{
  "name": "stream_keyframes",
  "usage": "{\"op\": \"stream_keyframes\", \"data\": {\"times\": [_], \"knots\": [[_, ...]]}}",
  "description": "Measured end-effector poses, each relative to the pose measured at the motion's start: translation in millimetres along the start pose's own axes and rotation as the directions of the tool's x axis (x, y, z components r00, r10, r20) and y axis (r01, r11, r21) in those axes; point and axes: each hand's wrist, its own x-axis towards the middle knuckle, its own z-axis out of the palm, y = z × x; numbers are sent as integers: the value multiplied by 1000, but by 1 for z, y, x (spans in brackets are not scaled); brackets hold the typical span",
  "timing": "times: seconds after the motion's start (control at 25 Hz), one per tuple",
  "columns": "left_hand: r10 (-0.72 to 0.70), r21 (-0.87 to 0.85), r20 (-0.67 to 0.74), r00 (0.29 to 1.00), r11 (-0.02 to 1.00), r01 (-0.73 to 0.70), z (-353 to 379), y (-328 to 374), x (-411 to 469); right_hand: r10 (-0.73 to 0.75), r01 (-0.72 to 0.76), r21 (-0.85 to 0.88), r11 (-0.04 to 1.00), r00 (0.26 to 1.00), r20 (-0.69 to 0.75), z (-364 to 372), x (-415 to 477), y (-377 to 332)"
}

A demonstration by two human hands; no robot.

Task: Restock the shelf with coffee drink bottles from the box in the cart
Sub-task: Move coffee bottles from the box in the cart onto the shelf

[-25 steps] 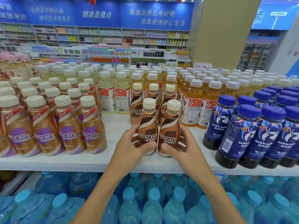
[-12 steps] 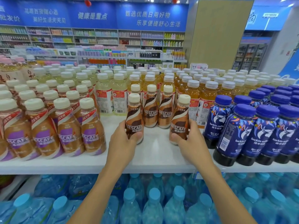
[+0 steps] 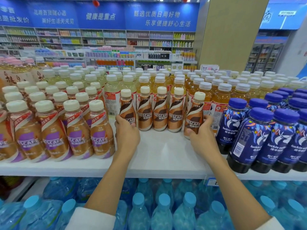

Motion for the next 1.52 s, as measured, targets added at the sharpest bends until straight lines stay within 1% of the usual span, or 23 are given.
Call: {"op": "stream_keyframes", "data": {"times": [0.12,0.28,0.4,0.52,0.6,0.76,1.0,1.12,1.24,1.36,1.52], "knots": [[-58,-19,-7,998,998,58,6,7,10,-23,23,-10,1000,1000,-18,-1,5,2],[-123,-69,-4,992,990,123,6,6,22,-59,54,-70,996,996,-70,-3,8,5],[-109,-138,-2,994,984,108,8,-5,30,-93,89,-57,994,993,-75,-2,9,7],[-98,-218,36,995,970,103,9,-11,33,-89,86,-57,995,994,-60,0,10,4],[-99,-236,38,994,966,105,9,-12,34,-85,81,-63,995,994,-62,0,11,4],[-93,-218,12,996,972,93,12,-14,35,-90,86,-71,994,995,-52,-1,11,6],[-45,-225,54,998,973,56,15,-21,41,-99,95,-80,992,994,-45,0,12,8],[-56,-240,57,997,968,69,16,-22,41,-87,83,-91,992,995,-40,1,12,8],[-50,-224,43,998,973,59,16,-23,40,-93,89,-83,993,995,-34,2,11,8],[-47,-194,16,999,980,49,16,-23,39,-89,87,-31,996,995,-48,3,9,7],[-52,-190,-11,999,981,49,15,-20,37,-87,85,-47,995,995,-40,1,5,3]]}}
